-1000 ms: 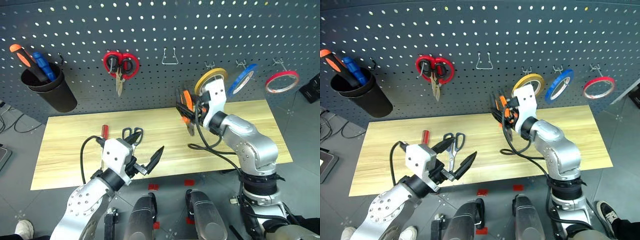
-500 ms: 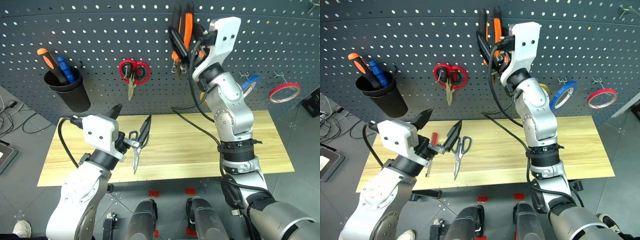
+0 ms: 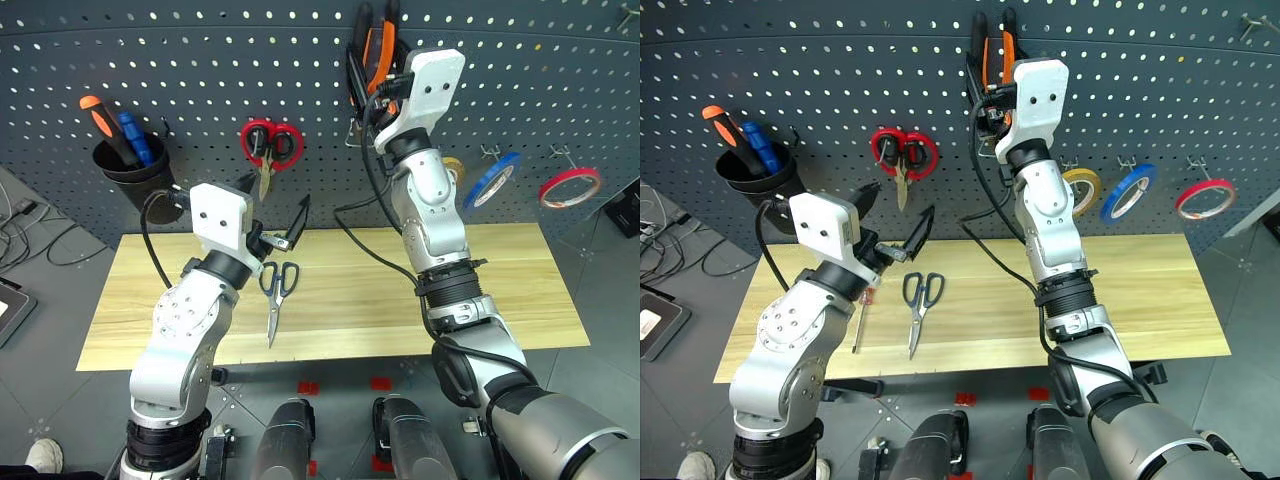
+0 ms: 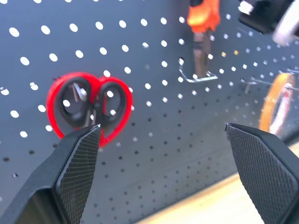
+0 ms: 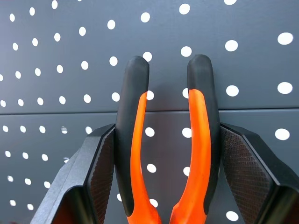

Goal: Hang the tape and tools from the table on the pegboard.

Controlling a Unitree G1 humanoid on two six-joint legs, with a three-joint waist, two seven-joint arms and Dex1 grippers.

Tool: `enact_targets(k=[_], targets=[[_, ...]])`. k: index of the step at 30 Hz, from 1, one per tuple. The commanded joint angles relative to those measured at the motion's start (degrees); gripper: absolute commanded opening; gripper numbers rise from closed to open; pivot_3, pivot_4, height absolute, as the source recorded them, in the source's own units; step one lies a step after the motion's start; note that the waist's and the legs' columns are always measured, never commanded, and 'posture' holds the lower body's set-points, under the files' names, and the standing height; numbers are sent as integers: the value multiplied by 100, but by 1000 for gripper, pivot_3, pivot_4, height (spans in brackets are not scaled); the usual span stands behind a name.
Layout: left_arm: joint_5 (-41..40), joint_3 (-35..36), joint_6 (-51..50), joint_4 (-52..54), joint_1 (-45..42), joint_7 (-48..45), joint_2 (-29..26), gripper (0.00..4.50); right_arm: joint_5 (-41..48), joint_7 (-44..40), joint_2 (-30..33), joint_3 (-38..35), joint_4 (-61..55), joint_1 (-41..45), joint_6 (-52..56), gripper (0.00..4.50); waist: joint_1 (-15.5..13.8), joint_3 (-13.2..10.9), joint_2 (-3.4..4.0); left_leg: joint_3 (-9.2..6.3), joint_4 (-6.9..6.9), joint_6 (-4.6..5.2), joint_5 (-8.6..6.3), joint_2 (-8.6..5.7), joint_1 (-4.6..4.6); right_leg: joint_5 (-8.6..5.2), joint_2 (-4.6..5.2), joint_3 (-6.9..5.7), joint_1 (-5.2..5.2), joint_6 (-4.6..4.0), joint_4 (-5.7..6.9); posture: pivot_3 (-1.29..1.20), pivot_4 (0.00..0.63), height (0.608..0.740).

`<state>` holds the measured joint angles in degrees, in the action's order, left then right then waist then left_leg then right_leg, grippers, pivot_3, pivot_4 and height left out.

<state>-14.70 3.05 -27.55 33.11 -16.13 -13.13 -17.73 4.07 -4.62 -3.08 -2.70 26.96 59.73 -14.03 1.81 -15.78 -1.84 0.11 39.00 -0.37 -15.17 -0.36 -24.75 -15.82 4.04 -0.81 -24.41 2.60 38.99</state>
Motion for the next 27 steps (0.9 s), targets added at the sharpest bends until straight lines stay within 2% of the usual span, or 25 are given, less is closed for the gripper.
enact_targets(k=[1, 14, 18, 19, 24, 27], targets=[[35, -21, 197, 21, -95, -56, 8, 4500, -104, 111, -38, 48, -26, 138, -352, 3018, 2, 0, 0, 0, 0, 0, 0, 0, 0, 0, 0, 0, 0, 0, 0, 3, 214, 740], [12, 58, 237, -49, -23, -190, -36, 4500, -312, -96, -39, 447, -290, -662, -162, 3018, 5, 0, 0, -2, 0, -1, 0, 3, 3, 0, 3, 1, 1, 0, 1, -9, 234, 740], [12, 45, 230, -41, -9, -186, -20, 4500, -287, -194, 32, 457, -316, -678, -142, 4364, 6, 0, 0, -2, 0, 0, 0, 3, 3, 0, 3, 2, 1, 0, 1, -11, 237, 740], [11, 43, 230, -42, -8, -185, -17, 4500, -287, -209, 43, 455, -313, -677, -145, 4476, 6, 0, 0, -2, 0, 0, 0, 3, 4, 0, 3, 2, 1, -1, 2, -11, 237, 740], [7, 37, 242, -41, 24, -188, -7, 4500, -286, -170, 74, 414, -274, -660, -66, 4476, 6, 0, 0, -1, 1, 0, 0, 3, 4, 0, 3, 2, 1, -1, 2, -14, 237, 740], [1, 34, 233, -6, 60, -189, -8, 4500, -60, -481, 102, 420, -428, -733, 148, 4476, 6, 0, 0, -1, 1, 0, 0, 3, 4, 0, 3, 3, 1, -1, 2, -14, 236, 740]])
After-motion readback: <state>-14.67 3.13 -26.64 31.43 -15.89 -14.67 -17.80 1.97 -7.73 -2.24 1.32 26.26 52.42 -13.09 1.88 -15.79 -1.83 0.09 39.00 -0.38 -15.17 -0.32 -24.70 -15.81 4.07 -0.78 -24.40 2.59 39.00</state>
